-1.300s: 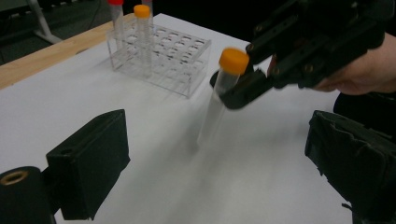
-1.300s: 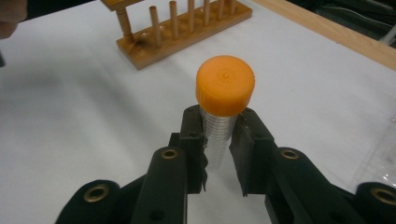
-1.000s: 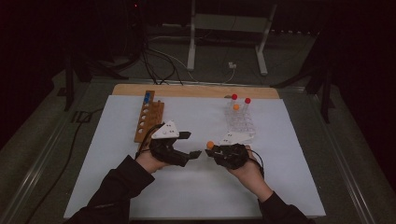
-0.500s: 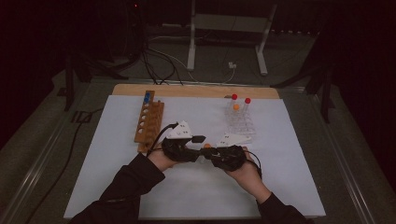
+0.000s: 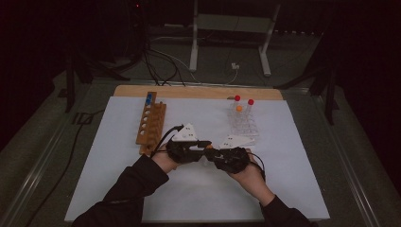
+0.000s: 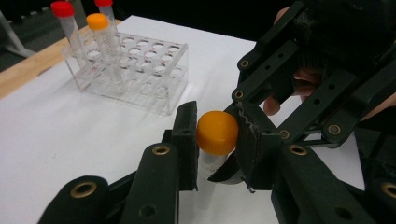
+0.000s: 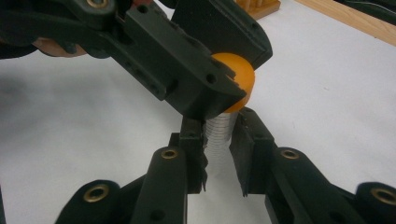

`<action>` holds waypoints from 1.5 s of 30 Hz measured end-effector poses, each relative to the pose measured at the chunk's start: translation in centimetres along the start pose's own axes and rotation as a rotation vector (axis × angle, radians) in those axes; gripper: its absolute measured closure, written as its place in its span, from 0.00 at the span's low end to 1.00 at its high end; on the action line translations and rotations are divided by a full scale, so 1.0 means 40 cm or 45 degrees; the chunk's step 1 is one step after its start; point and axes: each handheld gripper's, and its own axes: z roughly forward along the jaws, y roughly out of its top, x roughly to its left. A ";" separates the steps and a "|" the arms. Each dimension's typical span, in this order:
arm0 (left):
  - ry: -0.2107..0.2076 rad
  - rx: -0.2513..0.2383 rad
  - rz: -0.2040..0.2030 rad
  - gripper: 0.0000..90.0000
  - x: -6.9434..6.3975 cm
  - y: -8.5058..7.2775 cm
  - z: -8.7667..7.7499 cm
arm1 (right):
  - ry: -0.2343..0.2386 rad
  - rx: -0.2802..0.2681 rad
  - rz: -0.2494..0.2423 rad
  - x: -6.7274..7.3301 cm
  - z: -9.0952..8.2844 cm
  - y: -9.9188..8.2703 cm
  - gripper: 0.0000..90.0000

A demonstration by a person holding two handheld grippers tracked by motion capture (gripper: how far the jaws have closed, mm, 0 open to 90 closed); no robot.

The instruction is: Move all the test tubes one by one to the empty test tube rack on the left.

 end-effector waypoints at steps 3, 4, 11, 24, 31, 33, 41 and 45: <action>0.001 -0.007 0.004 0.80 0.001 0.001 -0.001 | 0.002 -0.007 0.008 -0.001 0.000 -0.001 0.82; 0.008 -0.010 0.005 0.80 0.001 0.002 -0.002 | 0.005 -0.008 0.014 -0.002 0.000 0.000 0.82; 0.058 -0.038 -0.019 0.80 0.018 0.009 -0.026 | -0.021 -0.032 0.011 -0.006 -0.011 -0.003 0.62; 0.185 -0.083 -0.069 0.80 0.067 0.021 -0.092 | -0.042 -0.082 0.047 -0.014 -0.034 0.004 0.30; 0.270 -0.112 -0.091 0.80 0.102 0.033 -0.134 | -0.039 -0.127 0.081 -0.018 -0.046 0.009 0.14; 0.298 -0.125 -0.099 0.80 0.114 0.038 -0.150 | -0.033 -0.136 0.092 -0.022 -0.050 0.009 0.07; 0.424 -0.150 -0.122 0.80 0.164 0.049 -0.208 | -0.012 -0.178 0.127 -0.039 -0.063 0.006 0.00; 0.491 -0.158 -0.145 0.80 0.194 0.051 -0.234 | -0.021 -0.188 0.121 -0.041 -0.069 0.006 0.00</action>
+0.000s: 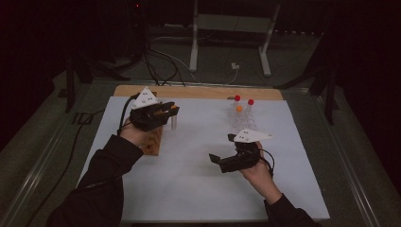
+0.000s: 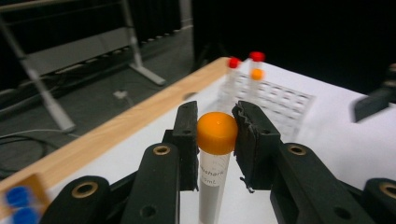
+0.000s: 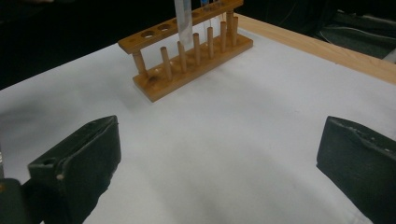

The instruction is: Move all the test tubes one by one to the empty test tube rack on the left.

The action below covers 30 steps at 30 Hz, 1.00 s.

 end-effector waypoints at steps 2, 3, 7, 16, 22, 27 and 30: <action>0.040 -0.009 -0.010 0.80 0.018 0.004 -0.009 | -0.003 0.002 -0.006 0.001 -0.001 0.000 0.00; 0.055 -0.016 -0.014 0.80 0.028 0.005 -0.014 | -0.001 0.003 -0.011 0.001 -0.001 0.000 0.00; 0.114 -0.034 -0.043 0.80 0.066 0.008 -0.035 | -0.001 0.007 -0.017 0.002 0.000 0.000 0.00; 0.237 -0.041 -0.090 0.80 0.130 -0.008 -0.041 | 0.001 0.009 -0.018 -0.001 -0.003 0.001 0.00; 0.293 -0.031 -0.112 0.80 0.155 -0.026 -0.027 | 0.007 0.010 -0.018 -0.002 -0.002 -0.001 0.00; 0.324 -0.039 -0.138 0.80 0.176 -0.042 -0.018 | 0.014 0.006 -0.012 -0.005 -0.003 -0.002 0.00; 0.353 -0.040 -0.149 0.80 0.187 -0.052 -0.013 | 0.013 0.010 -0.010 -0.008 -0.002 -0.004 0.00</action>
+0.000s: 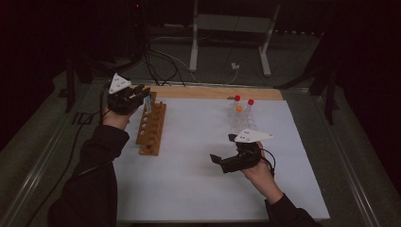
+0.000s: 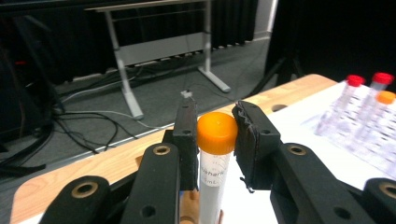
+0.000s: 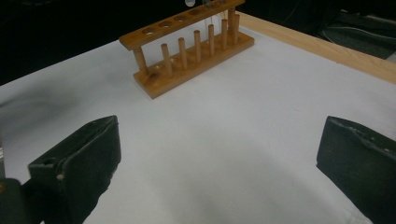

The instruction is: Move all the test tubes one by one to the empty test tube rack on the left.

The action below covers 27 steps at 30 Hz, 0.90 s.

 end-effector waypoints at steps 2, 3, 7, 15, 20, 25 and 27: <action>0.017 -0.006 -0.007 0.80 0.006 -0.006 0.004 | -0.003 0.001 -0.001 -0.001 0.000 -0.002 0.00; 0.019 -0.005 -0.018 0.80 0.009 -0.009 0.007 | -0.002 0.002 0.001 -0.002 0.001 -0.002 0.00; 0.042 0.018 -0.008 0.80 0.012 -0.024 0.020 | -0.004 -0.001 0.001 -0.002 0.000 -0.001 0.00; 0.046 0.055 -0.042 0.80 0.020 -0.057 0.042 | 0.000 0.000 0.002 -0.004 -0.003 -0.001 0.00; 0.050 0.112 -0.035 0.80 0.016 -0.080 0.058 | -0.002 0.005 0.001 -0.004 -0.003 -0.002 0.00; 0.059 0.153 -0.050 0.80 0.013 -0.110 0.071 | 0.005 0.005 0.002 -0.005 -0.004 -0.002 0.00; 0.062 0.167 -0.056 0.80 0.014 -0.122 0.075 | 0.007 0.003 0.004 -0.004 -0.004 -0.001 0.00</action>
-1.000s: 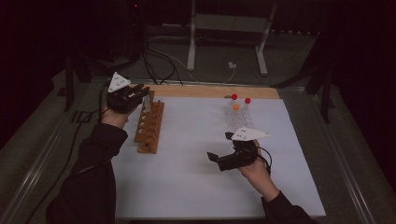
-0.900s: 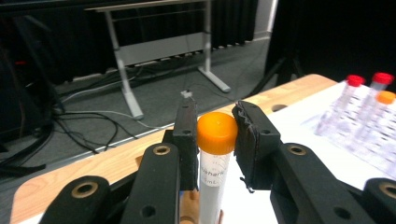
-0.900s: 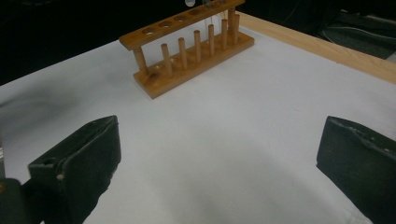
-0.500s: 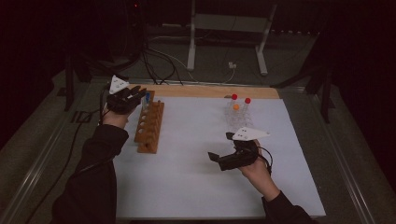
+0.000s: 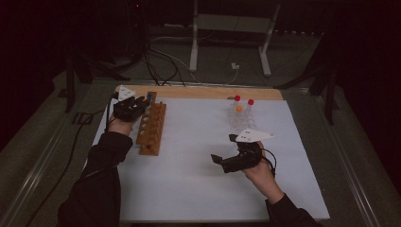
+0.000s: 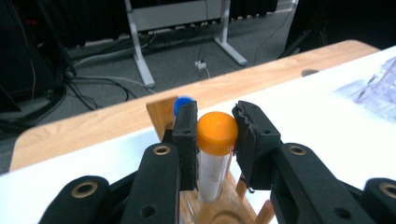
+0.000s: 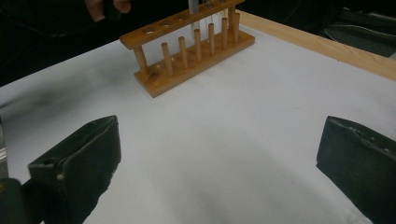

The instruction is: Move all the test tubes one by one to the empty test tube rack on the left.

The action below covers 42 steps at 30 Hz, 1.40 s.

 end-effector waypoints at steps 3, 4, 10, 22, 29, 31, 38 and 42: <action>0.006 0.018 -0.004 0.80 0.001 -0.011 0.006 | 0.001 -0.001 -0.003 0.001 -0.001 0.001 0.00; 0.003 0.025 -0.003 0.80 0.001 -0.014 0.008 | 0.004 0.000 -0.002 0.000 -0.001 0.002 0.00; 0.011 0.059 0.021 0.80 -0.005 -0.020 0.015 | 0.010 0.003 -0.010 0.002 0.000 0.001 0.00; -0.018 0.137 0.029 0.71 -0.009 -0.009 0.006 | 0.011 -0.015 -0.013 0.005 -0.009 0.008 0.00; -0.038 0.135 -0.002 0.31 -0.014 -0.011 -0.036 | -0.049 -0.050 -0.011 -0.009 -0.026 0.015 0.00; -0.064 0.119 -0.005 0.23 -0.018 -0.013 -0.057 | -0.074 -0.061 -0.017 -0.017 -0.033 0.018 0.00; -0.184 0.075 0.004 0.05 -0.052 -0.026 -0.129 | -0.149 -0.088 0.008 -0.060 -0.046 0.025 0.00; -0.266 0.076 0.030 0.03 -0.085 -0.045 -0.160 | -0.212 -0.076 0.006 -0.084 -0.039 0.023 0.00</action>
